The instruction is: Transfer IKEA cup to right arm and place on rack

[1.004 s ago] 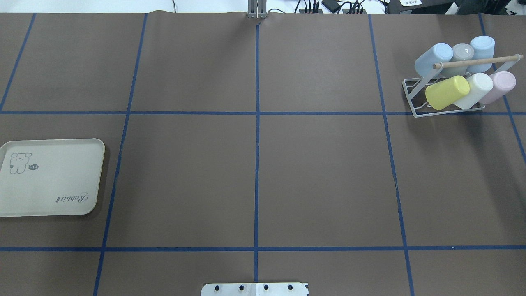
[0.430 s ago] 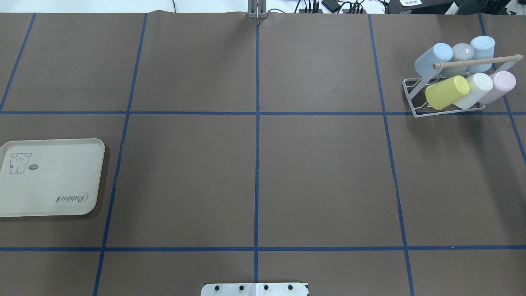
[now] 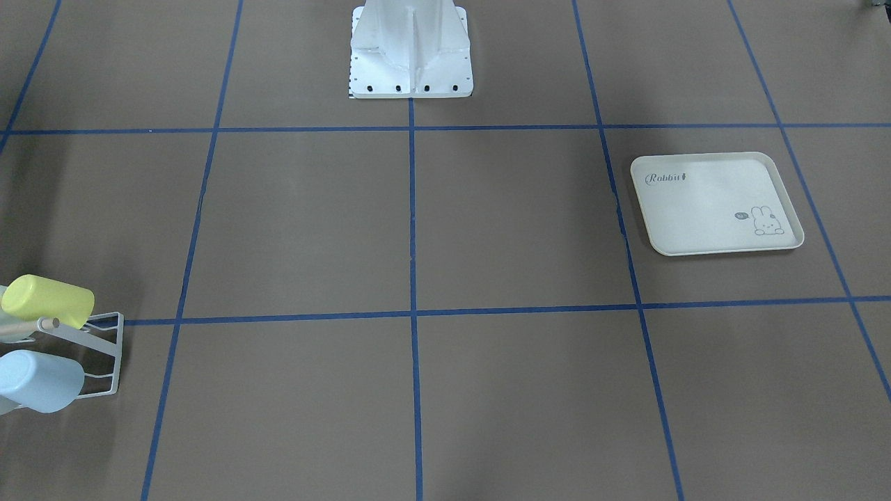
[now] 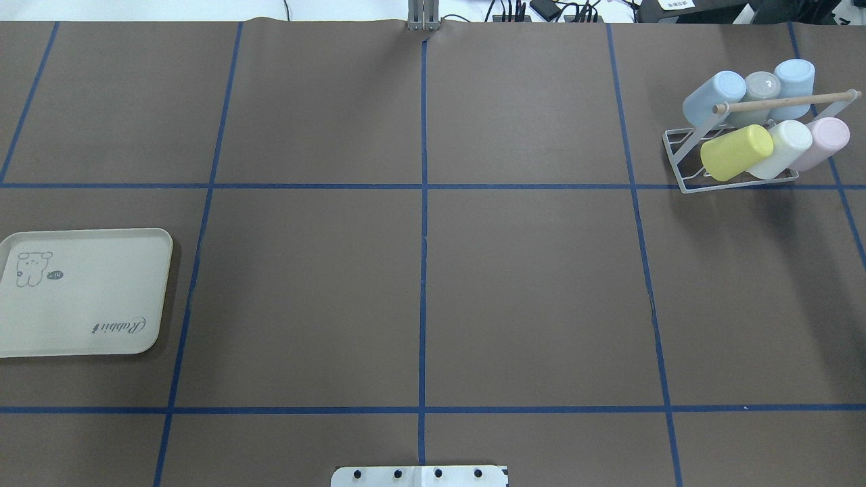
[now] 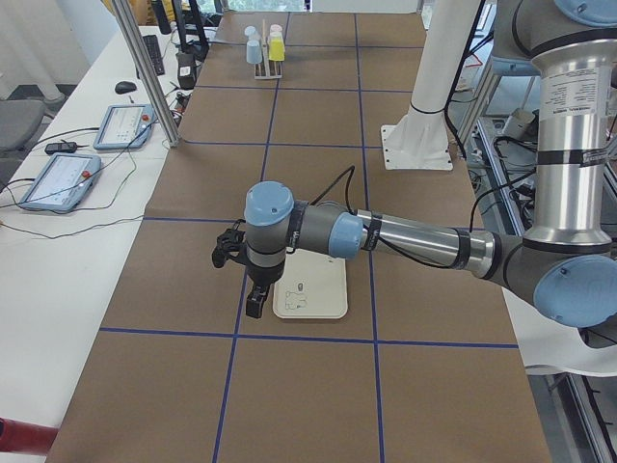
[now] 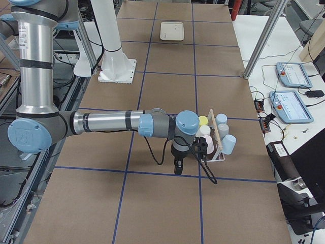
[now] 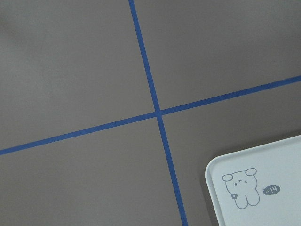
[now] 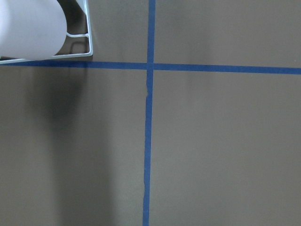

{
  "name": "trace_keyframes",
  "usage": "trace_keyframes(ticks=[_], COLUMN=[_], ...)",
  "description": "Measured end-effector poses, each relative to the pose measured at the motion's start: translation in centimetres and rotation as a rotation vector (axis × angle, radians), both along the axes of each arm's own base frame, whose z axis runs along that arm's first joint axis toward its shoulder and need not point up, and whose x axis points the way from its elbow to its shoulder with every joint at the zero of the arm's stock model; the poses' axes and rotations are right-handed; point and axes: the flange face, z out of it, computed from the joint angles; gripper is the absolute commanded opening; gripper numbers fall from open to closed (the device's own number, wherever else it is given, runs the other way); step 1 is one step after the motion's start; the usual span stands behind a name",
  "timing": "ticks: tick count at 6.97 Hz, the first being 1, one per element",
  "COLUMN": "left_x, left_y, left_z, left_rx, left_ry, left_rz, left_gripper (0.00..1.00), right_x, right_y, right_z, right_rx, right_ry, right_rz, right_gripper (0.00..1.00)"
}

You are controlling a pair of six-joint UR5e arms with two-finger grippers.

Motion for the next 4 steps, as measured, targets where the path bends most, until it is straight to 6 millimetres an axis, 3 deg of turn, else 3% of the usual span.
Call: trace_keyframes(ticks=[4], left_x=[0.27], left_y=[-0.2], left_z=[-0.01], left_rx=[0.004], left_ry=[-0.001], left_rz=[0.006], left_gripper=[1.0], right_x=[-0.08], right_y=[-0.24], right_z=[-0.38], right_rx=[0.006], right_ry=[-0.006], right_rz=[0.0], right_gripper=[1.0])
